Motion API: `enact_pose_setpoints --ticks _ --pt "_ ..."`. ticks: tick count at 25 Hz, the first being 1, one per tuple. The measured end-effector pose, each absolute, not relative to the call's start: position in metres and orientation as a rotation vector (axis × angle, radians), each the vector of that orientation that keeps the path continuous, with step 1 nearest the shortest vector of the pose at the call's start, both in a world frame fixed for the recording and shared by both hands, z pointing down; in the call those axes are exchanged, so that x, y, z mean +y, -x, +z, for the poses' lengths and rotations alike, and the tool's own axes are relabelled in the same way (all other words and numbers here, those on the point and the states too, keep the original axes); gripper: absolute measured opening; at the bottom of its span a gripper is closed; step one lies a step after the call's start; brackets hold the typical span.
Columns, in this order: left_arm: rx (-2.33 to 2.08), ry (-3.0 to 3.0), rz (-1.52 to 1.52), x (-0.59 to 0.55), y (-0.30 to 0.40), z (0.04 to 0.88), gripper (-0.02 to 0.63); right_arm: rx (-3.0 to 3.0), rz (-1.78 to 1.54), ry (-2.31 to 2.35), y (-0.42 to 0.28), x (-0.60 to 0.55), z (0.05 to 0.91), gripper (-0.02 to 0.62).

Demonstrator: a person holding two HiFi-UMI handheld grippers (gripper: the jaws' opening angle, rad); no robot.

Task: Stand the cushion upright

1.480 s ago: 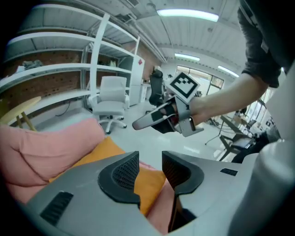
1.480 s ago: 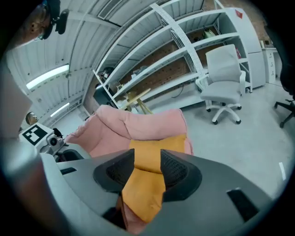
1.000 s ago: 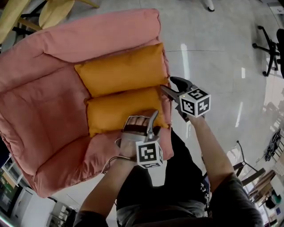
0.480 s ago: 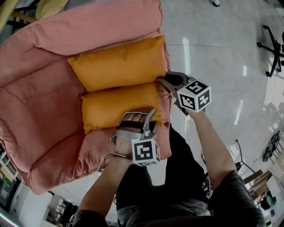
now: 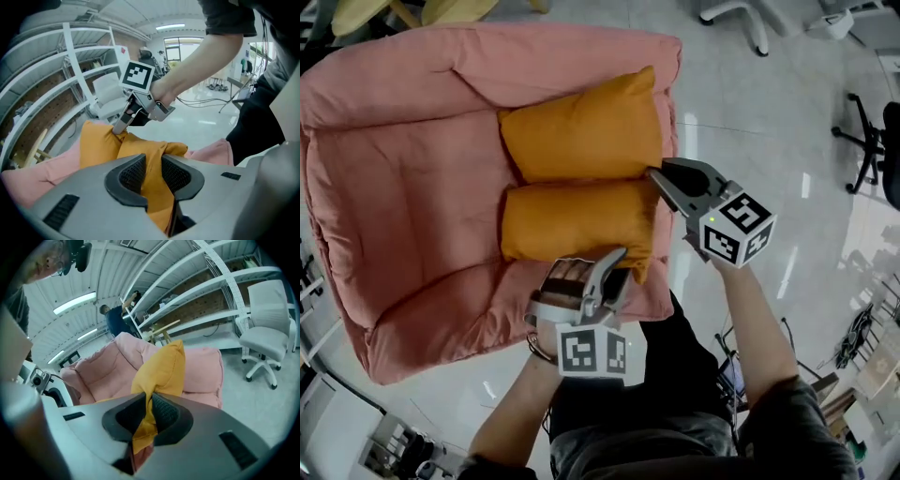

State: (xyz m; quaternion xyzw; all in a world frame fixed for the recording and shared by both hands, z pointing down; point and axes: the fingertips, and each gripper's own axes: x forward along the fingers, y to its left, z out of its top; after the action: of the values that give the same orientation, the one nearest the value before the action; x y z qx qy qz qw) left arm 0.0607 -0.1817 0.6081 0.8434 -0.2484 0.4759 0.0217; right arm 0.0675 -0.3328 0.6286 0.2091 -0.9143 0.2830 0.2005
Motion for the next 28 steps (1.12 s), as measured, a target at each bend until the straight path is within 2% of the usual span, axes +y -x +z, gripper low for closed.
enact_pose_setpoints --ticks 6,17,22,28 --pt "-1.131 -2.556 1.195 -0.194 0.015 0.539 0.063 -2.599 0.731 -0.550 0.003 -0.344 0.546 0.043" --pt "-1.687 -2.218 0.610 -0.178 0.197 0.488 0.024 -2.655 0.794 -0.322 0.191 -0.332 0.467 0.038" --pt "-1.861 -1.884 0.381 -0.156 0.276 0.493 0.018 -2.660 0.848 -0.163 0.282 -0.315 0.456 0.032" --pt "-1.924 -1.654 0.300 -0.139 0.331 0.515 0.018 -2.628 0.953 -0.080 0.367 -0.306 0.481 0.026"
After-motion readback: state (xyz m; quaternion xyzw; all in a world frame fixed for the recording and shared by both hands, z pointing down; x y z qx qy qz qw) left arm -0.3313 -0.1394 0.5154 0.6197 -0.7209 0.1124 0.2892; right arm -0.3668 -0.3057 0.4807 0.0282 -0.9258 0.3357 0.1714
